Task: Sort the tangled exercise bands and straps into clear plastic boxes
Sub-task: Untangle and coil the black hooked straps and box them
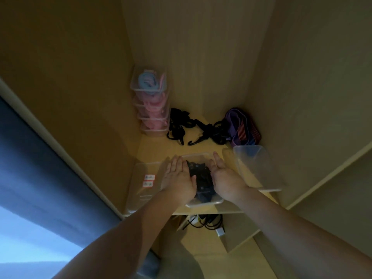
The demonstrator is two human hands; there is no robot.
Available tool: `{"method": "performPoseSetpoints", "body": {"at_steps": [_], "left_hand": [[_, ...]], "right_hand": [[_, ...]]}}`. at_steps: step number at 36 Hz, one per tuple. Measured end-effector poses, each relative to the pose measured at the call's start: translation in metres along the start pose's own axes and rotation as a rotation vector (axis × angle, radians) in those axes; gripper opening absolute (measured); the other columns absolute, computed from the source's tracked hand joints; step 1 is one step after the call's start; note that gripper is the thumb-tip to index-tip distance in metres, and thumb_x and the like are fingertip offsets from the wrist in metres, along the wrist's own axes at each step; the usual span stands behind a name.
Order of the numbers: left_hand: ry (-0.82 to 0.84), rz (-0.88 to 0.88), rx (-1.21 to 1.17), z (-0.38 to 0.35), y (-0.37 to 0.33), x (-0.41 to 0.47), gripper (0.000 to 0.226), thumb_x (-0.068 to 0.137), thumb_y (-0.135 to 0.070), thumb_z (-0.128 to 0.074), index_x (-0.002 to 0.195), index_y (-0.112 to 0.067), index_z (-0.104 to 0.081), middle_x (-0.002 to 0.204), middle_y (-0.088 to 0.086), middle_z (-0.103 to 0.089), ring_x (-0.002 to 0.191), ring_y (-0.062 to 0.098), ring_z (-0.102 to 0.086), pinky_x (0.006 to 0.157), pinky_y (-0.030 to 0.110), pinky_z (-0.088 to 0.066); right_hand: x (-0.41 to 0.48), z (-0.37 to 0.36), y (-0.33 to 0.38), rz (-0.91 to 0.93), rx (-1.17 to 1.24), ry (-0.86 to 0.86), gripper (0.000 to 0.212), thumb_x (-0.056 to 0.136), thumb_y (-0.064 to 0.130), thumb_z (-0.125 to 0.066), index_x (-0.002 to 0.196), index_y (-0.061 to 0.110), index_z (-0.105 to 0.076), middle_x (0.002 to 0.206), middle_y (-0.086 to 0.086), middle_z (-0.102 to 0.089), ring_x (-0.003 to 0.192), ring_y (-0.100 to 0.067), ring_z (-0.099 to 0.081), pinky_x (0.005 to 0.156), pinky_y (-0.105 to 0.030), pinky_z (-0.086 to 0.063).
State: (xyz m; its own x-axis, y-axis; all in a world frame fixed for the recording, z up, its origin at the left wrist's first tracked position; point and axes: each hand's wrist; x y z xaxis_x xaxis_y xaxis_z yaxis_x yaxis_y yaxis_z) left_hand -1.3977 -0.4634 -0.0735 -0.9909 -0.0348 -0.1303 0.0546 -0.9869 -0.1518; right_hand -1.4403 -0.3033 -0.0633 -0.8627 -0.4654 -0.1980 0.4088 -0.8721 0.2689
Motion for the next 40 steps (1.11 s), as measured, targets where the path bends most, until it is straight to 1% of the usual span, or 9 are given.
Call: {"method": "performPoseSetpoints", "body": {"at_steps": [3, 6, 14, 18, 21, 24, 28, 34, 40], "left_hand": [[-0.015, -0.068, -0.004, 0.002, 0.004, 0.006, 0.062, 0.101, -0.037, -0.023, 0.153, -0.008, -0.006, 0.161, 0.007, 0.009, 0.148, 0.019, 0.011, 0.119, 0.033, 0.01], [0.037, -0.146, 0.014, 0.003, 0.009, 0.013, 0.059, 0.103, -0.035, -0.019, 0.154, -0.012, -0.002, 0.162, 0.002, 0.01, 0.148, 0.013, 0.01, 0.12, 0.032, 0.006], [0.056, -0.086, 0.045, -0.002, 0.016, 0.022, 0.061, 0.102, -0.043, -0.013, 0.154, -0.016, 0.002, 0.162, 0.0, 0.009, 0.147, 0.013, 0.011, 0.12, 0.036, 0.004], [0.066, -0.047, 0.059, 0.0, 0.014, 0.024, 0.063, 0.101, -0.045, -0.01, 0.153, -0.011, 0.002, 0.162, 0.005, 0.007, 0.148, 0.018, 0.008, 0.12, 0.038, 0.006], [0.041, 0.014, 0.051, -0.004, 0.02, 0.026, 0.065, 0.1, -0.046, -0.01, 0.153, -0.009, 0.002, 0.162, 0.007, 0.005, 0.148, 0.02, 0.006, 0.118, 0.04, 0.005], [0.036, 0.076, 0.061, 0.0, 0.025, 0.032, 0.067, 0.1, -0.047, -0.009, 0.153, -0.008, 0.001, 0.162, 0.008, 0.003, 0.148, 0.022, 0.003, 0.118, 0.043, 0.002], [-0.001, 0.025, 0.099, 0.007, 0.027, 0.04, 0.071, 0.098, -0.052, -0.012, 0.153, -0.006, -0.009, 0.161, 0.01, -0.006, 0.147, 0.025, -0.002, 0.119, 0.041, -0.001], [-0.014, -0.054, -0.064, 0.005, 0.041, 0.049, 0.065, 0.101, -0.045, -0.021, 0.154, -0.011, -0.003, 0.162, 0.007, 0.004, 0.148, 0.017, 0.007, 0.12, 0.034, 0.004], [-0.044, -0.047, -0.039, -0.002, 0.044, 0.065, 0.056, 0.103, -0.038, -0.014, 0.154, -0.015, -0.007, 0.162, 0.006, -0.003, 0.149, 0.018, 0.0, 0.12, 0.034, 0.0]], "right_hand": [[-0.009, -0.004, 0.005, 0.005, 0.023, -0.016, 0.057, 0.104, 0.029, -0.03, 0.152, 0.004, -0.014, 0.161, -0.01, 0.002, 0.148, -0.019, -0.006, 0.119, -0.024, -0.01], [-0.015, -0.01, 0.006, 0.014, 0.041, 0.048, 0.065, 0.103, 0.04, -0.029, 0.153, 0.003, -0.007, 0.161, -0.01, 0.008, 0.148, -0.018, -0.003, 0.118, -0.023, -0.006], [0.009, -0.001, -0.002, -0.036, -0.24, 0.12, 0.067, 0.102, 0.05, -0.021, 0.154, 0.017, 0.003, 0.161, -0.004, 0.014, 0.148, -0.023, 0.008, 0.121, -0.039, -0.002], [0.011, 0.013, 0.015, -0.13, -0.343, -0.065, 0.055, 0.1, 0.034, -0.038, 0.148, 0.012, -0.022, 0.153, -0.021, -0.014, 0.141, -0.038, -0.018, 0.116, -0.045, -0.021], [-0.005, 0.008, 0.028, -0.137, -0.289, -0.164, 0.042, 0.101, 0.034, -0.035, 0.137, 0.014, -0.038, 0.133, -0.013, -0.036, 0.122, -0.032, -0.037, 0.102, -0.04, -0.036], [-0.01, 0.0, 0.033, -0.211, -0.192, -0.053, 0.056, 0.102, 0.044, -0.024, 0.149, 0.013, -0.022, 0.147, -0.013, -0.026, 0.134, -0.032, -0.027, 0.108, -0.04, -0.028], [0.001, -0.004, 0.034, -0.239, -0.172, 0.104, 0.062, 0.104, 0.042, -0.013, 0.153, 0.008, 0.001, 0.16, -0.009, 0.014, 0.148, -0.026, 0.012, 0.121, -0.042, -0.002], [0.032, -0.006, 0.022, -0.158, -0.087, 0.108, 0.058, 0.105, 0.033, -0.017, 0.152, 0.002, -0.002, 0.161, -0.007, 0.015, 0.148, -0.02, 0.011, 0.121, -0.034, -0.002], [0.061, 0.002, 0.007, -0.041, -0.142, 0.174, 0.075, 0.1, 0.054, -0.015, 0.151, 0.005, 0.01, 0.159, -0.009, 0.019, 0.146, -0.02, 0.021, 0.12, -0.039, 0.008]]}}
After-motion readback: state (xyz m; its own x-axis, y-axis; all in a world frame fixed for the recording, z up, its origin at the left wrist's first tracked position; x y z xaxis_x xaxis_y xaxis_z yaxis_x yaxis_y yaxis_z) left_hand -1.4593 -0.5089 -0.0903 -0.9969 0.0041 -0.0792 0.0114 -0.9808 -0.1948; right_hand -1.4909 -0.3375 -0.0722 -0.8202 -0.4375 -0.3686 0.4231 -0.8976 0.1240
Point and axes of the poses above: each hand's wrist, its own x-axis towards the middle knuckle, its own z-axis out of the back of the hand, y = z × x
